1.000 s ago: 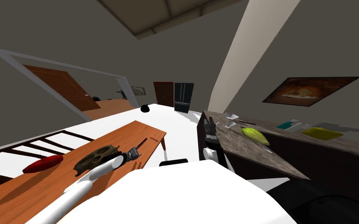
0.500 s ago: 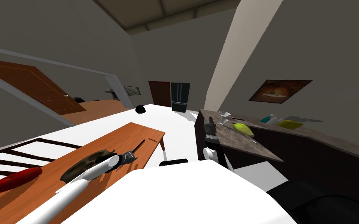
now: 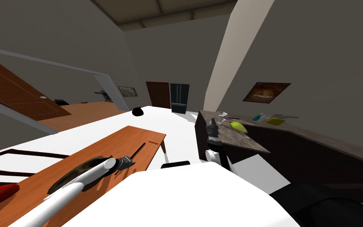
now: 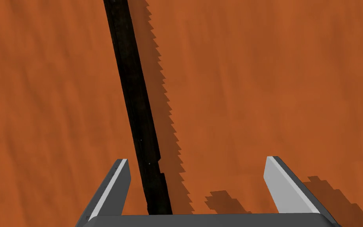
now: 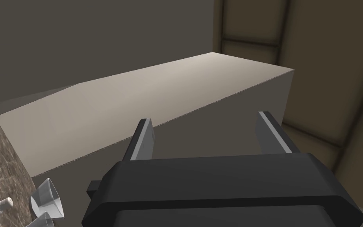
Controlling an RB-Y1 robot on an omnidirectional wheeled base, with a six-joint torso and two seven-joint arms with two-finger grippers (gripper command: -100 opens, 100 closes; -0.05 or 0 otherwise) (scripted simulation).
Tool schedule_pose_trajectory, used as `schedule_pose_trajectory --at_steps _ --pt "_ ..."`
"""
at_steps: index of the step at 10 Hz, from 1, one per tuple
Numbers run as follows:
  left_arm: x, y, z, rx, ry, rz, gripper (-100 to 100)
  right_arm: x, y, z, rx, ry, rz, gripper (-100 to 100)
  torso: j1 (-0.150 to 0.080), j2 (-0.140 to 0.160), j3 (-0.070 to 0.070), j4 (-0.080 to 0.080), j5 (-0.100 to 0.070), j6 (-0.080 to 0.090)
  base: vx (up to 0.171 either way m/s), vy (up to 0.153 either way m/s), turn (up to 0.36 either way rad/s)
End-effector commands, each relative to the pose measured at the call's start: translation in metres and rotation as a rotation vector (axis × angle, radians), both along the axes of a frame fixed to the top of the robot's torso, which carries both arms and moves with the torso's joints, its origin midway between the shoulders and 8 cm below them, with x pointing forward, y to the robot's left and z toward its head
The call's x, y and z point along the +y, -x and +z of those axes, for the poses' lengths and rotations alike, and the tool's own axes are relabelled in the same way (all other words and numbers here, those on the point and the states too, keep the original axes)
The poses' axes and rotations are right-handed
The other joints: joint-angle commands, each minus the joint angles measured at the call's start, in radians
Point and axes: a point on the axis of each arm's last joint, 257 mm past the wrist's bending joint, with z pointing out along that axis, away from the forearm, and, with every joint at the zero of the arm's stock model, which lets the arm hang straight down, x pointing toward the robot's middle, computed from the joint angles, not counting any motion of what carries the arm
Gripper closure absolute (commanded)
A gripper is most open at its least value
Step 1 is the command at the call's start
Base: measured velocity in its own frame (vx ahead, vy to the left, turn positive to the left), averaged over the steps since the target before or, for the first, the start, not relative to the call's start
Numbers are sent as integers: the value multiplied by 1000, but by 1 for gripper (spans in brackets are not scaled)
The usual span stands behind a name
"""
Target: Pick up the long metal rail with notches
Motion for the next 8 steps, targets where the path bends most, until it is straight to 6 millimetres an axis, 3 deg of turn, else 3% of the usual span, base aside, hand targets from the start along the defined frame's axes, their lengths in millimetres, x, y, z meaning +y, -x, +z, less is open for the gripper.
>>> schedule_pose_trajectory --at_steps 1,8 --pt "9 6 0 27 24 48 -100 0 0 0 0 0 0 0 0 0 0 0 0 0 -18 29 -150" --pt "39 40 -2 121 100 248 -100 0 0 0 0 0 0 0 2 1 0 0 0 0 -26 41 -141"
